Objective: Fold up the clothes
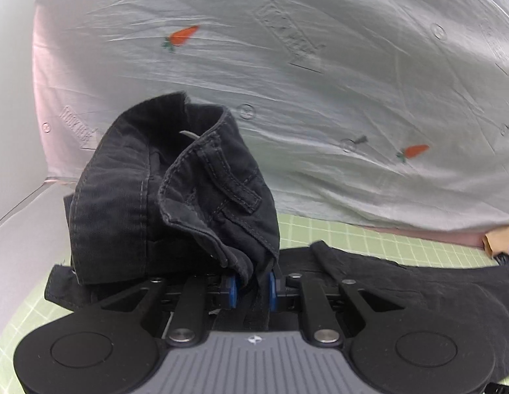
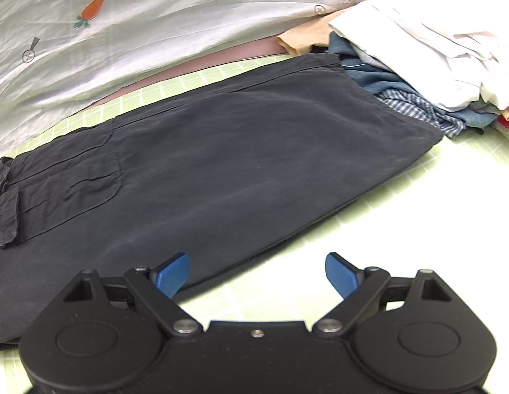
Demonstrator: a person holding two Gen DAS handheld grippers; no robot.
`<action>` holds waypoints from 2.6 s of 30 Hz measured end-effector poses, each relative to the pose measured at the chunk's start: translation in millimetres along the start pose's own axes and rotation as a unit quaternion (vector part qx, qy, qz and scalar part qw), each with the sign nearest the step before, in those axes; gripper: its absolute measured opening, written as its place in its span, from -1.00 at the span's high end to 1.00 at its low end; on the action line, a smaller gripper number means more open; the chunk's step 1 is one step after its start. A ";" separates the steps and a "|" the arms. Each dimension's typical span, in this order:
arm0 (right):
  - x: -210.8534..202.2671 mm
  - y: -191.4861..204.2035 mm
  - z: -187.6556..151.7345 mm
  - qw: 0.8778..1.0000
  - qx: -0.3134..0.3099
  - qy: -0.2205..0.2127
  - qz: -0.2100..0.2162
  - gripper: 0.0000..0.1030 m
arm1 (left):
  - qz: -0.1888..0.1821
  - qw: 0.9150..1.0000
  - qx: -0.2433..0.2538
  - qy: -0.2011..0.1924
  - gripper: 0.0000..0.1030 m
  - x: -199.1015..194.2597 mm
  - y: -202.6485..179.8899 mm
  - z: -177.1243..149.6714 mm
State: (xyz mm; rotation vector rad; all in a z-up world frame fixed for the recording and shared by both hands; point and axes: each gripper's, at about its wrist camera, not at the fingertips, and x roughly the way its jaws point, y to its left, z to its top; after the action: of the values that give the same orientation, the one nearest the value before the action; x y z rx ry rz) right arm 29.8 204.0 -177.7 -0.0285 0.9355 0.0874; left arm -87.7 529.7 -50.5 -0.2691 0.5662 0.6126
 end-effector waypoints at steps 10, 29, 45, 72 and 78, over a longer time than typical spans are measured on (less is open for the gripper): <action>22.8 -85.4 26.9 1.000 0.022 0.007 -0.015 -0.75 | 0.032 0.976 0.186 0.113 0.51 55.4 -134.2 -85.9; 50.7 -120.3 32.0 0.996 0.084 0.021 -0.010 -0.75 | -0.030 0.991 0.004 0.130 -0.03 -4.3 -75.1 -83.0; 62.7 -130.7 36.7 0.995 0.081 0.033 -0.052 -0.75 | 0.089 0.991 0.034 0.097 0.00 81.9 -44.2 -52.3; 76.2 -189.2 73.2 0.971 0.233 -0.032 -0.037 -0.74 | -0.002 0.984 0.056 0.168 -0.09 107.9 -90.0 -50.8; 74.5 -196.1 73.2 0.963 0.263 -0.051 -0.033 -0.74 | 0.018 0.982 0.063 0.175 -0.13 108.0 -97.0 -51.7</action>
State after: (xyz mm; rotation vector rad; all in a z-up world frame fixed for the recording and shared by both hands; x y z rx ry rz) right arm 149.6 17.9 -196.9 0.4336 0.8292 -0.2213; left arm 22.4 482.8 -147.5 -0.2491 0.9474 0.5638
